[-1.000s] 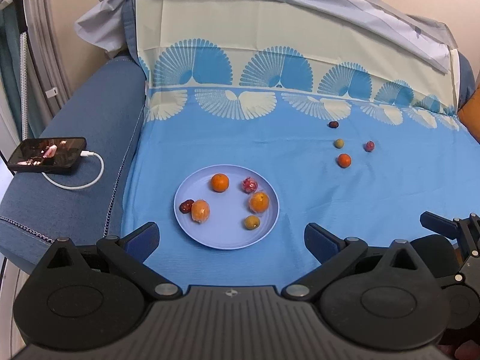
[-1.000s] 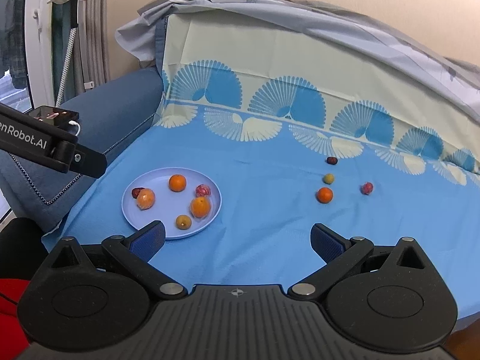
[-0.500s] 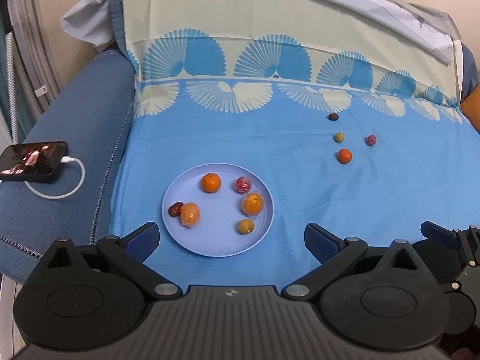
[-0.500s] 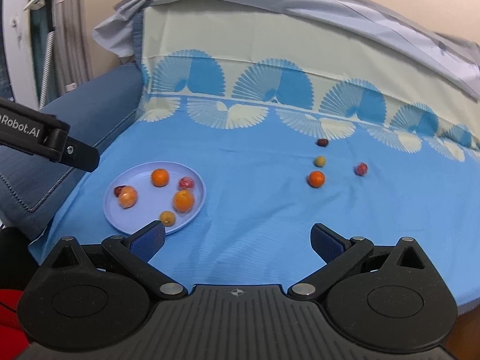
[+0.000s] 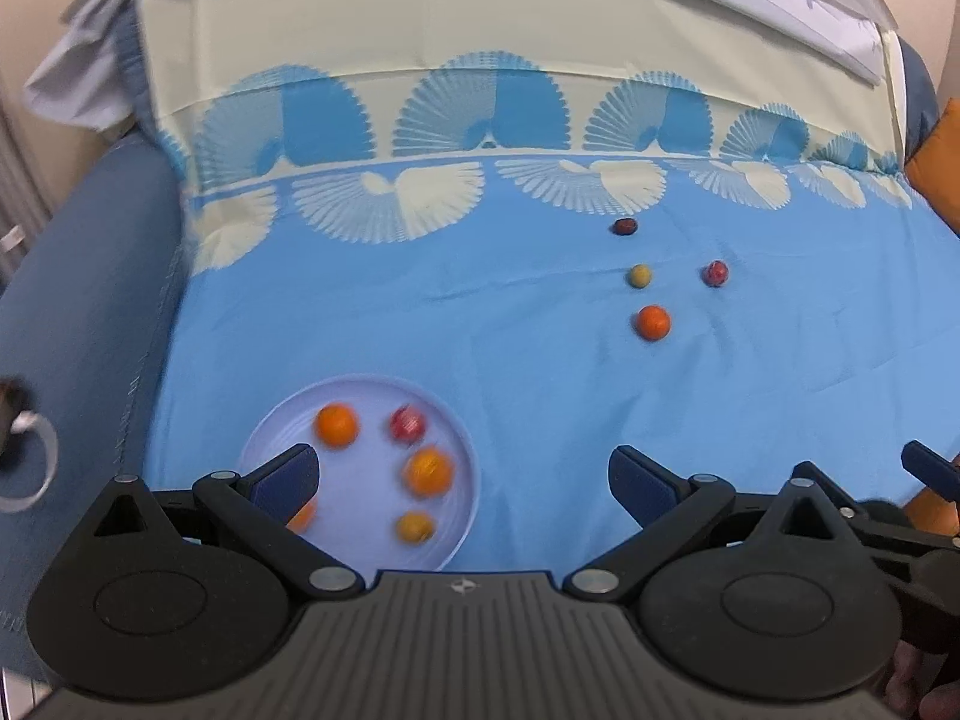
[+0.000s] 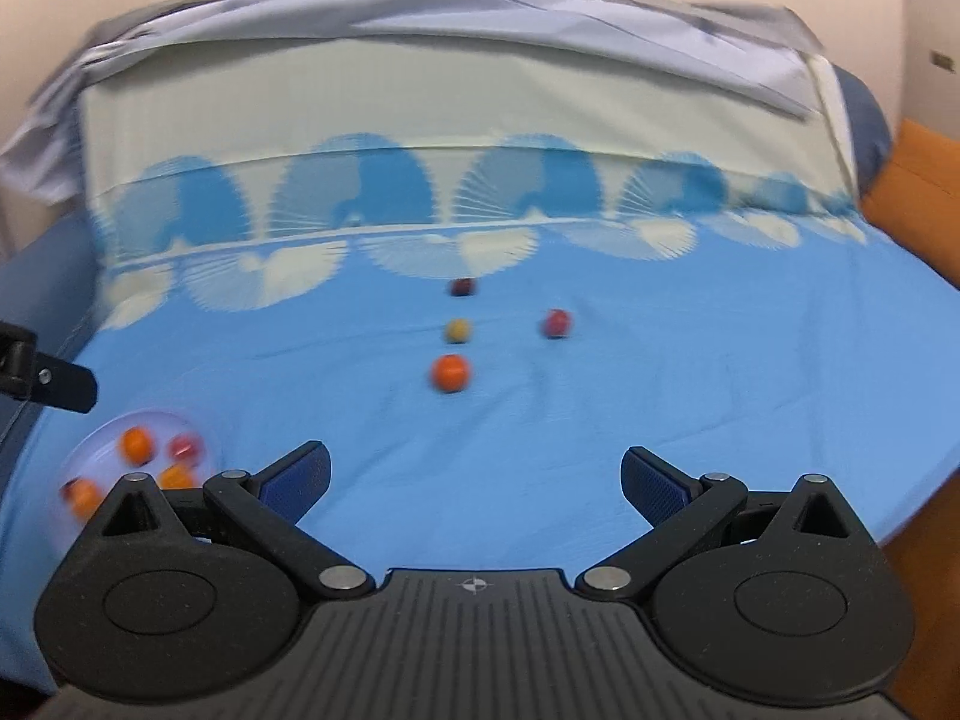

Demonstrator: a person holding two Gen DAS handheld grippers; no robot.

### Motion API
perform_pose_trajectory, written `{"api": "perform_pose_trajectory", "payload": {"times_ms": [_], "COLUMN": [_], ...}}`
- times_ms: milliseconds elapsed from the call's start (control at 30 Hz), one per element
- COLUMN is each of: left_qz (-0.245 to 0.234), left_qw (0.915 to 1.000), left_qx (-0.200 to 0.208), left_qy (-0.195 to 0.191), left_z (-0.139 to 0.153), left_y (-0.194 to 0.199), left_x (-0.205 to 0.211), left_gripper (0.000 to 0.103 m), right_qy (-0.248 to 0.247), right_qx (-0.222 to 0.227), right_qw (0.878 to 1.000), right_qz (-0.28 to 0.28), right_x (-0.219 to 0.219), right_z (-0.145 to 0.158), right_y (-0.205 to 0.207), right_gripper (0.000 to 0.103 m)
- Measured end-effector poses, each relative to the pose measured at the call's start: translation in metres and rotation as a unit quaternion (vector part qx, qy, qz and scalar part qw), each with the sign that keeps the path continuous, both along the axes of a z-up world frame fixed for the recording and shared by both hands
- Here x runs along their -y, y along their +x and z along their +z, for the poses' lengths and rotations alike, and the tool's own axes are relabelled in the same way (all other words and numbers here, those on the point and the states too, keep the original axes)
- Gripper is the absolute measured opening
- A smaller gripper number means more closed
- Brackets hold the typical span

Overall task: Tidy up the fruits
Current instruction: 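Move both open tools back toward the remaining fruits, then grasp a yellow plum with the left tool while the right tool grasps a bagged red plum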

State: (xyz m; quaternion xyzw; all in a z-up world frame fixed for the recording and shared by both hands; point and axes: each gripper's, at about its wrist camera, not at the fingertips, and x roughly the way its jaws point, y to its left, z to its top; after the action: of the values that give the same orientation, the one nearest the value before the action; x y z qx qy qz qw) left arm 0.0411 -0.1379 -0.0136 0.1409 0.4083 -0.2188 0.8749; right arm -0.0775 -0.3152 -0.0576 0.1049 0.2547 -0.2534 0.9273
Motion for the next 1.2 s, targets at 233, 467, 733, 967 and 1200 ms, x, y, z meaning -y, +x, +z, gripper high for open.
{"api": "perform_pose_trajectory", "payload": {"times_ms": [233, 467, 733, 967, 1200], "left_qz": [-0.049, -0.139, -0.176, -0.178, -0.166], "left_qw": [0.9987, 0.9892, 0.9789, 0.9786, 0.9823], "left_qx": [0.016, -0.047, -0.103, -0.094, -0.079], "left_qy": [-0.001, -0.008, 0.019, 0.045, 0.038], "left_z": [-0.029, -0.106, -0.172, -0.198, -0.183], "left_y": [0.069, 0.162, 0.223, 0.229, 0.225], "left_x": [0.101, 0.216, 0.284, 0.303, 0.299], "left_gripper": [0.103, 0.103, 0.103, 0.103, 0.034], "right_qy": [-0.036, -0.024, -0.007, -0.043, -0.047], "right_qx": [0.002, -0.032, -0.058, -0.058, -0.038], "right_qw": [0.997, 0.993, 0.998, 0.997, 0.998], "right_qz": [-0.074, -0.111, -0.02, -0.004, 0.007], "right_x": [0.087, 0.193, 0.23, 0.228, 0.221], "right_z": [-0.02, -0.079, -0.126, -0.141, -0.132], "right_y": [0.06, 0.164, 0.233, 0.249, 0.242], "right_gripper": [0.102, 0.102, 0.102, 0.102, 0.031]}}
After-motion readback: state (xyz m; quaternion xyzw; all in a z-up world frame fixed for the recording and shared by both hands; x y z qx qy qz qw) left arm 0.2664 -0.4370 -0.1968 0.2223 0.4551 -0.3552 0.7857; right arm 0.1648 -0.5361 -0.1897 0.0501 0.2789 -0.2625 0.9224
